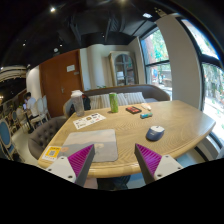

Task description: Arrange mouse

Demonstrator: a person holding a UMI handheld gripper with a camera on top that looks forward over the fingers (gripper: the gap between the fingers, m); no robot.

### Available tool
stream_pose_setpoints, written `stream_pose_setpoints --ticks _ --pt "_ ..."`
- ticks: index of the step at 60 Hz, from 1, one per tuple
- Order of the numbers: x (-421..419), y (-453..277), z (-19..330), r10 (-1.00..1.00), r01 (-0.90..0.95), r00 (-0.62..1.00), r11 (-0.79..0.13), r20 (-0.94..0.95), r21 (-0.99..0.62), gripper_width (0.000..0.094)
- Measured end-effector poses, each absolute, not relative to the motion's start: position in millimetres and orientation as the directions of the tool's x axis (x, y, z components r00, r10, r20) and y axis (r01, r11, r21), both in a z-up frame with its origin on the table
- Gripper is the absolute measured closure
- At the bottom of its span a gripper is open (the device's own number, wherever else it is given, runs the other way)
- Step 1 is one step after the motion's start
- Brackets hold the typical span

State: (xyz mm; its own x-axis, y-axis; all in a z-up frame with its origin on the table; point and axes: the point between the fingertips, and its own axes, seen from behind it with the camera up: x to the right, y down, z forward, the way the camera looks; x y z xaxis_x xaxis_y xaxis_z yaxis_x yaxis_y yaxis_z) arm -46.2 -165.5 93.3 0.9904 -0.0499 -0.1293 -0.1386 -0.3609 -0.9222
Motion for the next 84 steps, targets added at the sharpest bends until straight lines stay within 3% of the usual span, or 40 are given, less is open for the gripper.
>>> stream_pose_setpoints --ticks 14,31,44,54,62,66,70,84 --pt "23.0 -137.6 60.7 -0.096 -0.128 0.991 -0.386 -0.098 -0.913 0.0124" --pt "118.3 -78.6 -3.0 -0.172 -0.177 0.979 -0.49 -0.104 -0.853 0.0117" --pt "132.5 -35.7 -5.1 -0.154 -0.179 0.981 -0.528 -0.114 -0.83 0.012" --pt "136.8 -3.5 -12.5 -0.154 -0.101 0.988 -0.575 -0.013 -0.812 0.0121" --pt "134.1 6.0 -12.2 -0.211 -0.15 0.977 -0.58 -0.03 -0.801 0.0117" --pt "134.5 7.6 -11.7 -0.237 -0.157 0.971 -0.567 -0.023 -0.808 0.0166" --pt "133.5 8.1 -12.8 -0.263 -0.175 0.964 -0.546 -0.032 -0.819 0.0373" --pt "139.1 -12.8 -2.6 -0.368 -0.248 0.929 -0.515 -0.049 -0.821 0.0518"
